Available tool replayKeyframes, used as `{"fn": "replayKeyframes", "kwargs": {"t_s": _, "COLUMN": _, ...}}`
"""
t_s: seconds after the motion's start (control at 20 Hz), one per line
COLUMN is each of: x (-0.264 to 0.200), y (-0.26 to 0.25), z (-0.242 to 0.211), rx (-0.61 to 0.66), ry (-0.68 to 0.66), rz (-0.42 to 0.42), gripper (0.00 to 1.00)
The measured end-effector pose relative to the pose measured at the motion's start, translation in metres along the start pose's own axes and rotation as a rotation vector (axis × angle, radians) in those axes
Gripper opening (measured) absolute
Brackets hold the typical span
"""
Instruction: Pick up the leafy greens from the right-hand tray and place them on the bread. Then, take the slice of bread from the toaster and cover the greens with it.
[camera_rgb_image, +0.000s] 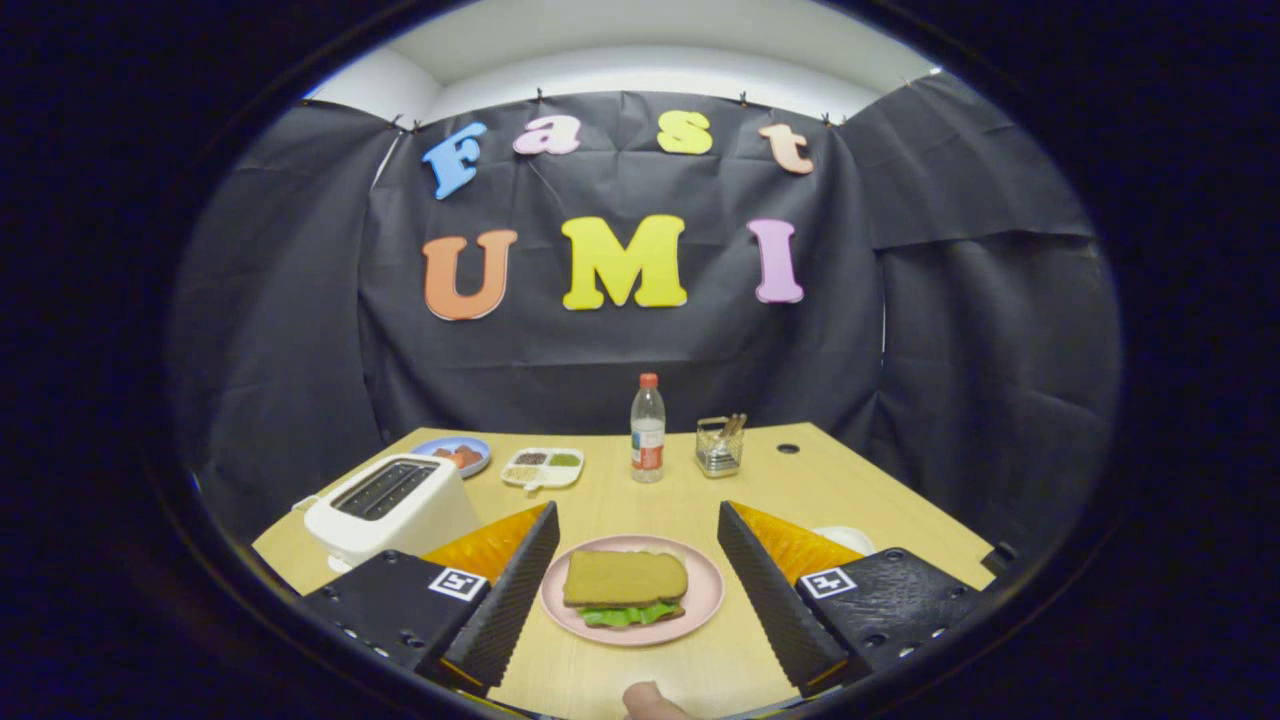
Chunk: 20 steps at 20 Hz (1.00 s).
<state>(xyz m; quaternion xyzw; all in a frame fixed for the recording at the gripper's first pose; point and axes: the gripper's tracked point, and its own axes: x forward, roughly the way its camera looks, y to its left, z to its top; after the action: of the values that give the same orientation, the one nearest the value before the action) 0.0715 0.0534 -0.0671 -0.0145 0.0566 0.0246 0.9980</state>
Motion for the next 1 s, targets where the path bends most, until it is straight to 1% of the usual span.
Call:
{"fn": "replayKeyframes", "kwargs": {"t_s": 0.15, "x": -0.033, "y": -0.002, "z": 0.032, "rx": -0.022, "ry": -0.094, "rz": -0.027, "gripper": 0.98}}
{"fn": "replayKeyframes", "kwargs": {"t_s": 0.25, "x": -0.052, "y": -0.005, "z": 0.044, "rx": -0.03, "ry": -0.143, "rz": -0.045, "gripper": 0.97}}
{"fn": "replayKeyframes", "kwargs": {"t_s": 0.4, "x": -0.083, "y": -0.004, "z": 0.059, "rx": -0.016, "ry": -0.213, "rz": -0.029, "gripper": 0.97}}
{"fn": "replayKeyframes", "kwargs": {"t_s": 0.55, "x": -0.108, "y": -0.008, "z": 0.054, "rx": 0.003, "ry": -0.241, "rz": -0.011, "gripper": 0.97}}
{"fn": "replayKeyframes", "kwargs": {"t_s": 0.65, "x": -0.118, "y": -0.012, "z": 0.05, "rx": -0.013, "ry": -0.255, "rz": -0.007, "gripper": 0.97}}
{"fn": "replayKeyframes", "kwargs": {"t_s": 0.75, "x": -0.124, "y": -0.015, "z": 0.048, "rx": -0.034, "ry": -0.264, "rz": -0.008, "gripper": 0.97}}
{"fn": "replayKeyframes", "kwargs": {"t_s": 1.0, "x": -0.127, "y": -0.016, "z": 0.045, "rx": -0.014, "ry": -0.269, "rz": 0.001, "gripper": 0.96}}
